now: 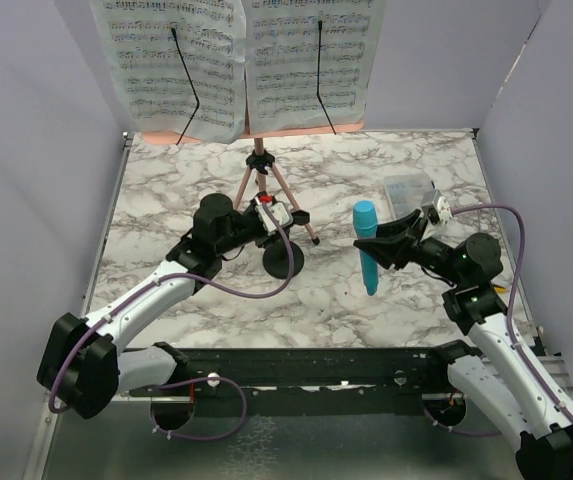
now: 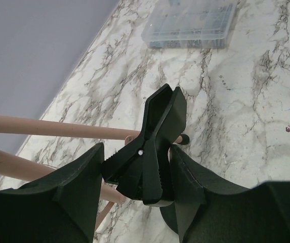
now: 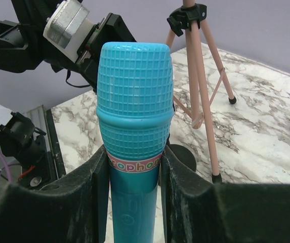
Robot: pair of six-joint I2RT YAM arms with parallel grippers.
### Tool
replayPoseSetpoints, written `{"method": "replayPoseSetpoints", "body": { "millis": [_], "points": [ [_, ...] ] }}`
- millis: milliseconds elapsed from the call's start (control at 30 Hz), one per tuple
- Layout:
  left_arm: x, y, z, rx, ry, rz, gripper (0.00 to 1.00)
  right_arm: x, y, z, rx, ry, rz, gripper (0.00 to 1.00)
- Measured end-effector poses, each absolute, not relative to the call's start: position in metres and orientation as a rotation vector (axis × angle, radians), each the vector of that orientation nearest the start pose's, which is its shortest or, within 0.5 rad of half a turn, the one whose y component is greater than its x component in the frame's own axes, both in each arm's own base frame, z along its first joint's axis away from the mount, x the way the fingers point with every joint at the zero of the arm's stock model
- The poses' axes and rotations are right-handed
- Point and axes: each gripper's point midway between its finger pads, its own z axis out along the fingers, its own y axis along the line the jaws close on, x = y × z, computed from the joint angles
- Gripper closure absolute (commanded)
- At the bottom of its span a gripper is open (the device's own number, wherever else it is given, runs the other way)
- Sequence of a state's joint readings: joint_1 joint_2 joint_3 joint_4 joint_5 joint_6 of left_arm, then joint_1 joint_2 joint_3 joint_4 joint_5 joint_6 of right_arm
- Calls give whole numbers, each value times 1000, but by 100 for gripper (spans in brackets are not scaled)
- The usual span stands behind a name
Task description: Set up the instrument practice props
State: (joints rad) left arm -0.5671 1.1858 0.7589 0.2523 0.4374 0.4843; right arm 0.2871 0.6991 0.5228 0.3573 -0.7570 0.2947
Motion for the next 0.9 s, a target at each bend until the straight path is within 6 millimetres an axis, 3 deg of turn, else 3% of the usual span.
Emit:
{"method": "replayPoseSetpoints", "body": {
  "millis": [167,300,667,900],
  "points": [
    [298,-264,234,1166,1314,-472,60,218,199,296,-649,1370,993,99],
    [286,-262,233,1176,1321,-509,73,218,199,301,-650,1363,993,99],
    [251,-262,243,1105,1352,-667,74,212,199,321,-637,1323,1012,99],
    [214,-279,236,1074,1378,-806,76,204,199,344,-626,1223,1039,99]
  ]
}}
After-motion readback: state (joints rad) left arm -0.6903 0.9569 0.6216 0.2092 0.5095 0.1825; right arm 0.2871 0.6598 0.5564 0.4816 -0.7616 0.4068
